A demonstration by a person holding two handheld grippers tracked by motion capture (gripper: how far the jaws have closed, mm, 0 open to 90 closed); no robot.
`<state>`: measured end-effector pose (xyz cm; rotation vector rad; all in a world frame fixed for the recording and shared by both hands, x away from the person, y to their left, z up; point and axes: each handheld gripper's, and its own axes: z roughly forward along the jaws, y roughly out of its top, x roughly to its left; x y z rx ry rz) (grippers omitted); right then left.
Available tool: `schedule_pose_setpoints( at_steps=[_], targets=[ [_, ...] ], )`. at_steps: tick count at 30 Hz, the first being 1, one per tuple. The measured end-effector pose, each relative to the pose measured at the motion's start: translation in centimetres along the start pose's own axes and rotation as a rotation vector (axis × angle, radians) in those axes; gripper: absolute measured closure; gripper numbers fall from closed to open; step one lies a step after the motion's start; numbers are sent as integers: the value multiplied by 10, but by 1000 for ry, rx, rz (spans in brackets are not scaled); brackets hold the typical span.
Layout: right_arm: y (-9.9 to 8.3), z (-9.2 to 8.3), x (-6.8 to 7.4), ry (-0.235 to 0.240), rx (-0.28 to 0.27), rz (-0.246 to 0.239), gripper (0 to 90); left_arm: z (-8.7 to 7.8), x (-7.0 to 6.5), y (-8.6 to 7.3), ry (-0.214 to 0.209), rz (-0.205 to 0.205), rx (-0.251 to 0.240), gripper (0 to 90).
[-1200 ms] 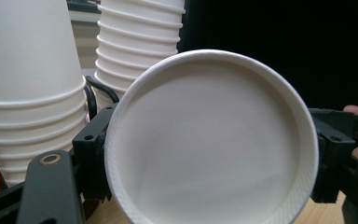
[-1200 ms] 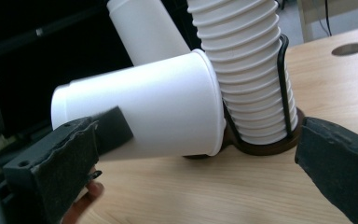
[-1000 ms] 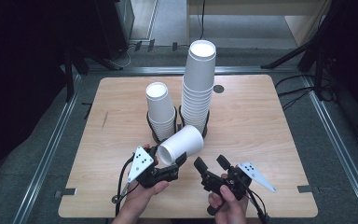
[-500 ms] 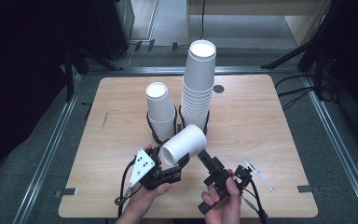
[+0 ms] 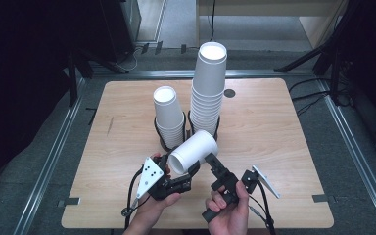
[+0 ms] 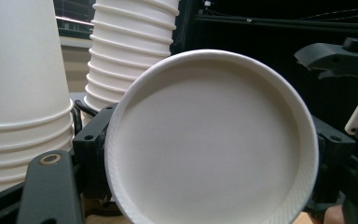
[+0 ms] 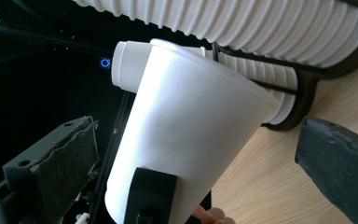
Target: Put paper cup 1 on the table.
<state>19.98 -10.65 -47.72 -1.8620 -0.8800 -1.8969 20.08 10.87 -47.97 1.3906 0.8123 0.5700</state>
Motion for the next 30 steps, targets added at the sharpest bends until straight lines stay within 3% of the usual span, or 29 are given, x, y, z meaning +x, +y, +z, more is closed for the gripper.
schedule_pose_setpoints(
  at_steps=[13,30],
  targets=[
    [1,15,-5,12,47,193,0,2,-4,-3,12,41,16,219],
    [4,35,-10,21,67,266,0,3,-10,-4,1,76,29,221]
  ],
)
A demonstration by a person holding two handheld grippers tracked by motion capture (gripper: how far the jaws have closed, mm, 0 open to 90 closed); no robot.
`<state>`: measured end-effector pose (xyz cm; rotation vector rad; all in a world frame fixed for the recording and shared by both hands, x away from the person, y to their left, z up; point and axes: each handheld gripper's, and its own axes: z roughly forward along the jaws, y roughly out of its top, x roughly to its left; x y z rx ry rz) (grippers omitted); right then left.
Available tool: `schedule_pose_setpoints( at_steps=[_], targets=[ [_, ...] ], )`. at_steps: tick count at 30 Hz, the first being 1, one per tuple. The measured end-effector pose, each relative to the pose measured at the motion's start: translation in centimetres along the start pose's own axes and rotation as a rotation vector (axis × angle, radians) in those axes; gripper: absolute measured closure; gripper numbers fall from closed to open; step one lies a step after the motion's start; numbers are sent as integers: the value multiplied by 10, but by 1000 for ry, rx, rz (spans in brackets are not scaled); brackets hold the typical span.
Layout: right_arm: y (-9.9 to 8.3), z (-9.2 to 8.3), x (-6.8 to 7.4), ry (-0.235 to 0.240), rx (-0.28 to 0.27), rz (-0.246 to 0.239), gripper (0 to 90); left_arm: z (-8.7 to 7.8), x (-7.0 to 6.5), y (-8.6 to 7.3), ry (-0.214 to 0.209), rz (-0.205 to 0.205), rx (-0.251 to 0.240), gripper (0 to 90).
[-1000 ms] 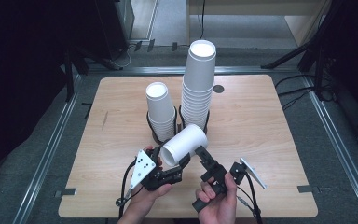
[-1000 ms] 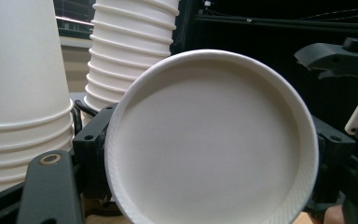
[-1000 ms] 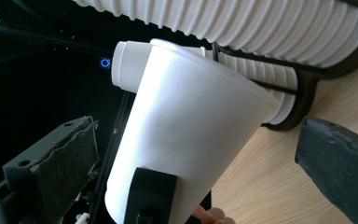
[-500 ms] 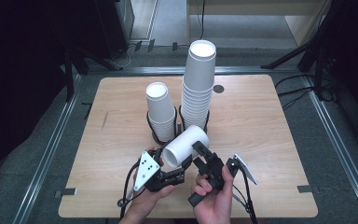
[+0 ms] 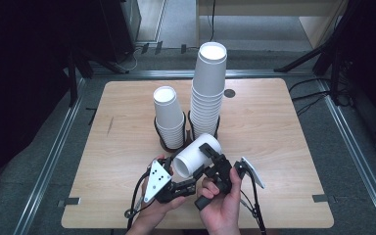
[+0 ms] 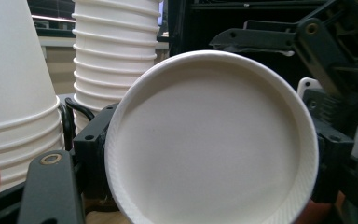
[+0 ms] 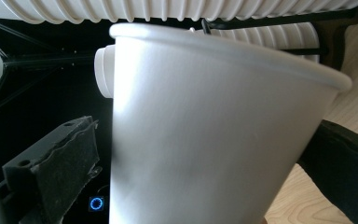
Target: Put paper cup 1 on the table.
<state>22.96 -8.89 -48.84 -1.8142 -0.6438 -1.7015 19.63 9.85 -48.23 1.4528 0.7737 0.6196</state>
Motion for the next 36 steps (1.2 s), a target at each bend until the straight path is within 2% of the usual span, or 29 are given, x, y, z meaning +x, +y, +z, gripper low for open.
schedule_pose_setpoints(
  at_steps=[8,12,17,22,25,36],
  targets=[
    [5,5,-5,-3,1,29,0,0,-1,-1,-19,0,13,222],
    [6,8,-5,7,-8,35,0,0,-1,-1,-23,1,10,222],
    [11,10,-7,21,-7,67,2,-1,1,0,-22,-3,8,223],
    [13,13,-8,4,1,89,67,-1,2,0,-22,-2,11,222],
    [13,13,-9,12,12,101,81,-1,3,0,-23,1,10,220],
    [13,11,-8,25,0,69,117,0,6,-1,-50,6,2,195]
  ],
)
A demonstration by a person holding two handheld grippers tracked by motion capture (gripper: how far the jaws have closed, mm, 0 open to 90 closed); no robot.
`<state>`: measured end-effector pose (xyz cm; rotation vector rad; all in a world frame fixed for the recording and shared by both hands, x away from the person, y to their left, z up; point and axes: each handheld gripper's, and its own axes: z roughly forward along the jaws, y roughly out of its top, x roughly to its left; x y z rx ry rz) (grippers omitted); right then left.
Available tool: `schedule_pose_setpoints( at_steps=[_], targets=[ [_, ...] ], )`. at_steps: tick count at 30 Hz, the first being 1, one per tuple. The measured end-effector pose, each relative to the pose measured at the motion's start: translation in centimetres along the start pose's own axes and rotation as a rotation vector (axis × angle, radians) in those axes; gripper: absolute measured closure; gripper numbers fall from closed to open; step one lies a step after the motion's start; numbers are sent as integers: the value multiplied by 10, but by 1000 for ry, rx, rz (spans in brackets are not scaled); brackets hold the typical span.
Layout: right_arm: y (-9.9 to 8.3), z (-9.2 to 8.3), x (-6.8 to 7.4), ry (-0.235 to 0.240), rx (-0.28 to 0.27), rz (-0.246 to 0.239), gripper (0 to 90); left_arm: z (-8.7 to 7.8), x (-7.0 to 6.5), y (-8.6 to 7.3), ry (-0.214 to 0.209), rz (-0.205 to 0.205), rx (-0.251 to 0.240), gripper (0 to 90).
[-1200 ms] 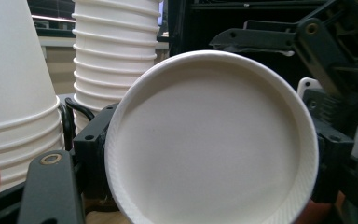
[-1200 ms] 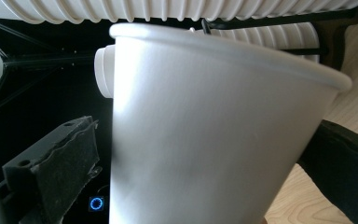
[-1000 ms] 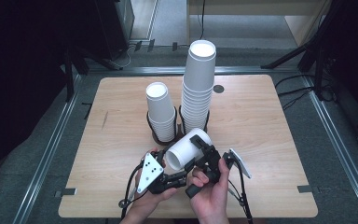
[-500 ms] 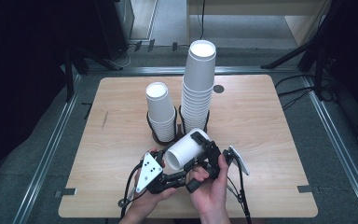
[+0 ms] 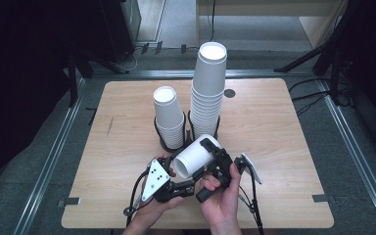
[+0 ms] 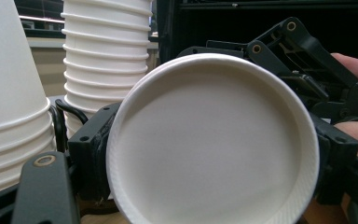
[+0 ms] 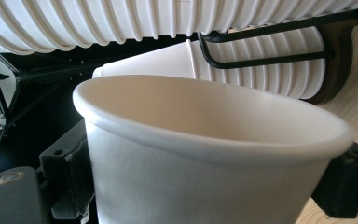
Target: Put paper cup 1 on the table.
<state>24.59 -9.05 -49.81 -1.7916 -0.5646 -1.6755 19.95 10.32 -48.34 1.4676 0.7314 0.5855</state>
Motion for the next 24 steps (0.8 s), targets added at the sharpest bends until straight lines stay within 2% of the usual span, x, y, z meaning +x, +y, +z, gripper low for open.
schedule_pose_setpoints(
  at_steps=[4,7,11,17,24],
  targets=[
    [-1,0,1,13,2,-6,119,-1,0,1,-4,6,-7,192],
    [-1,0,2,14,8,-18,122,-3,3,4,-15,-4,26,185],
    [-2,-1,2,20,8,-25,123,-5,6,8,-28,-17,72,95],
    [-1,-3,5,31,-5,-47,124,-9,10,13,-32,-26,85,22],
    [2,-4,8,25,-32,-90,124,-12,13,16,-47,-28,98,0]
  ],
)
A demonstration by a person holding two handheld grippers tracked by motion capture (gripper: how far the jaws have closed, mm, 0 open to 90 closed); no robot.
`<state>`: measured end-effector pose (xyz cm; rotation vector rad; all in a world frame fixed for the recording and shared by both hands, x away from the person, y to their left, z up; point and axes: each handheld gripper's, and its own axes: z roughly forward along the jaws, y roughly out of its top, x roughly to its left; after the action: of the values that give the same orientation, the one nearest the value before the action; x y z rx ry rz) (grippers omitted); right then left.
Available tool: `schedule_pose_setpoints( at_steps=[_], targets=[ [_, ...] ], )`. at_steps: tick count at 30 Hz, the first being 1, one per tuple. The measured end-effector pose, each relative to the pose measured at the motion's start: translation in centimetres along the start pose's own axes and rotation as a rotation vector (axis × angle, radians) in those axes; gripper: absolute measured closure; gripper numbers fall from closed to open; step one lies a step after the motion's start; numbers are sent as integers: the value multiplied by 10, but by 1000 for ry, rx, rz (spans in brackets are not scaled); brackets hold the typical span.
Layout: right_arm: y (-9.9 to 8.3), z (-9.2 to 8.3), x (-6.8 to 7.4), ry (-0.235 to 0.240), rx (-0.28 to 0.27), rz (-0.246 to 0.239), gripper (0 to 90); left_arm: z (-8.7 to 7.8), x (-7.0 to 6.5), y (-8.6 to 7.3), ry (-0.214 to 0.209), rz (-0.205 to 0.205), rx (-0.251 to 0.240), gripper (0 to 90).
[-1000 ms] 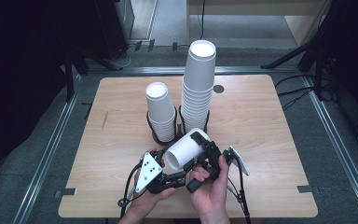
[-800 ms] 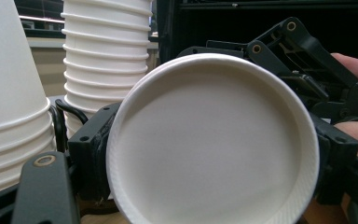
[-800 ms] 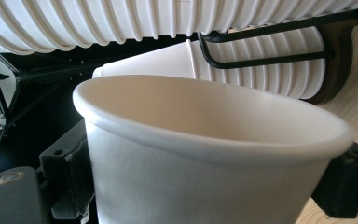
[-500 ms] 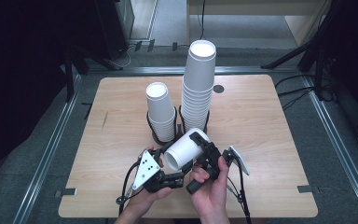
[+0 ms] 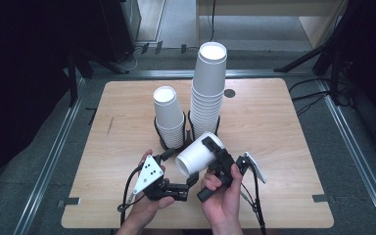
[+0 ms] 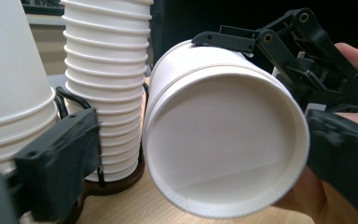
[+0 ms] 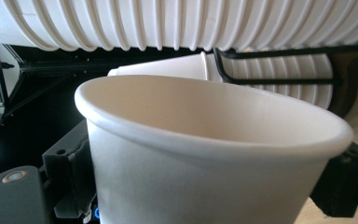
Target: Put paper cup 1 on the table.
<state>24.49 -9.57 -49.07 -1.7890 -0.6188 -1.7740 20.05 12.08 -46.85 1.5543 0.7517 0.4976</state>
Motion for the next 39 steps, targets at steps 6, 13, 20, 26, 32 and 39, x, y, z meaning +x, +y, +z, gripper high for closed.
schedule_pose_setpoints(
  at_steps=[6,13,20,26,32,39],
  targets=[
    [3,-2,5,6,-28,-57,125,-4,6,1,-7,-12,6,0],
    [5,-5,14,22,-80,-186,126,-8,10,1,-23,-15,4,0],
    [9,-9,22,10,-123,-297,126,-12,13,1,-40,-15,7,0],
    [9,-11,29,-11,-151,-435,125,-16,21,0,-20,-26,11,0],
    [9,-13,34,-31,-185,-562,125,-24,34,-2,19,-48,13,0],
    [8,-15,36,-23,-194,-689,126,-35,54,-10,93,-58,32,0]
  ],
)
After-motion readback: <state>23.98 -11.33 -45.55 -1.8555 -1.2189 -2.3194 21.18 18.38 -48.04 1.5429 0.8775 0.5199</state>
